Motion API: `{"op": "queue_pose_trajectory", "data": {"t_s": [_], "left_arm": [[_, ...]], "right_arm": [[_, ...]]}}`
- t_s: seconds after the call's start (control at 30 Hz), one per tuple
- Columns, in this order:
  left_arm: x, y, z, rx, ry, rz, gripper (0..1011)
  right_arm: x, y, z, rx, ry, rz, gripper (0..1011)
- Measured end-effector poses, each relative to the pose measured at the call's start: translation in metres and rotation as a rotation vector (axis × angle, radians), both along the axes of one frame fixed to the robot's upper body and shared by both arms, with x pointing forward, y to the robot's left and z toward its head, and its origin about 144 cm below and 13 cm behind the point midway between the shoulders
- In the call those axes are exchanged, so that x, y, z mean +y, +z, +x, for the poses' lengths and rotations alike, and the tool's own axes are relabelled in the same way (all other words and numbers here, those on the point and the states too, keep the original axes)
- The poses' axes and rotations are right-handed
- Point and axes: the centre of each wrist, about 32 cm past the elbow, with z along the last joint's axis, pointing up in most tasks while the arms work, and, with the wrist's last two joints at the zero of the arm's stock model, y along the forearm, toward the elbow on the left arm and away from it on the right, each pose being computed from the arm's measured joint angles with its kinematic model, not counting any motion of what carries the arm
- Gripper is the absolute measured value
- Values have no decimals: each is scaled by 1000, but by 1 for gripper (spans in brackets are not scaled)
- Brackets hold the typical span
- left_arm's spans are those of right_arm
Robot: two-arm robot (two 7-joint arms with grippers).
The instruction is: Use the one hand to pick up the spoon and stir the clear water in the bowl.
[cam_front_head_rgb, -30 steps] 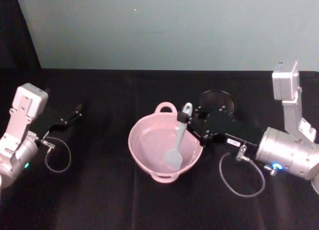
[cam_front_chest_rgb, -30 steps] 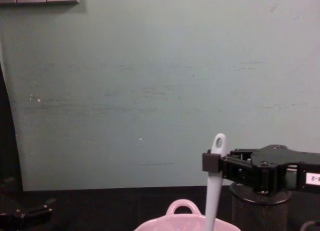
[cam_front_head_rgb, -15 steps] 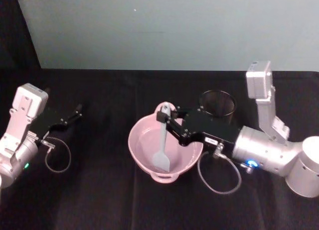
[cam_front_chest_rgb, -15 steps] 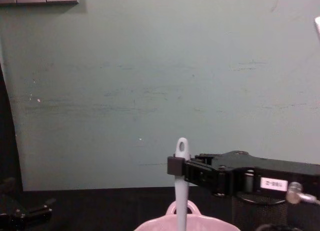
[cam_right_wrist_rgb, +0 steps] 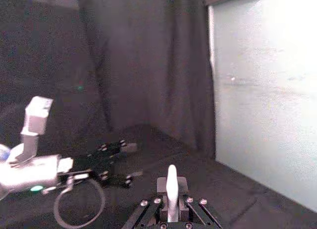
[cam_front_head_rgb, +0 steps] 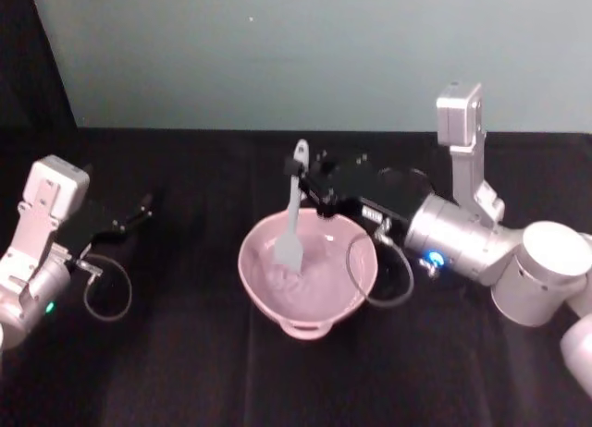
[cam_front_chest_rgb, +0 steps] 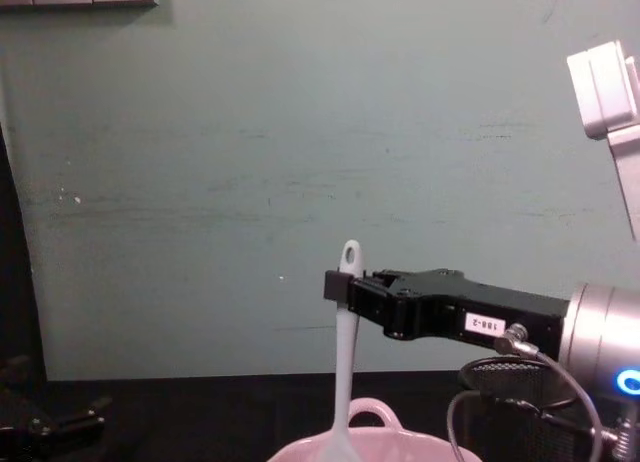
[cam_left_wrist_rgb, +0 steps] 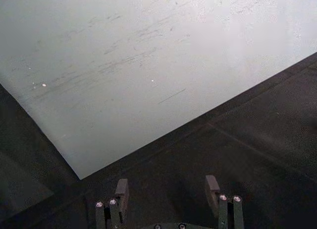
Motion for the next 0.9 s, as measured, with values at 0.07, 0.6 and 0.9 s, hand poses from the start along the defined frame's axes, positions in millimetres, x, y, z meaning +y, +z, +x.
{"op": "queue_pose_trajectory", "data": {"t_s": [0.07, 0.6, 0.9], "left_arm": [[0, 0, 0, 0, 0, 0, 1011], [0, 0, 0, 0, 0, 0, 1011], [0, 0, 0, 0, 0, 0, 1011]], "right_arm": [[-1, -1, 3, -7, -15, 2, 120], [-26, 6, -15, -63, -74, -58, 119], [-27, 12, -47, -11, 4, -73, 120]]}}
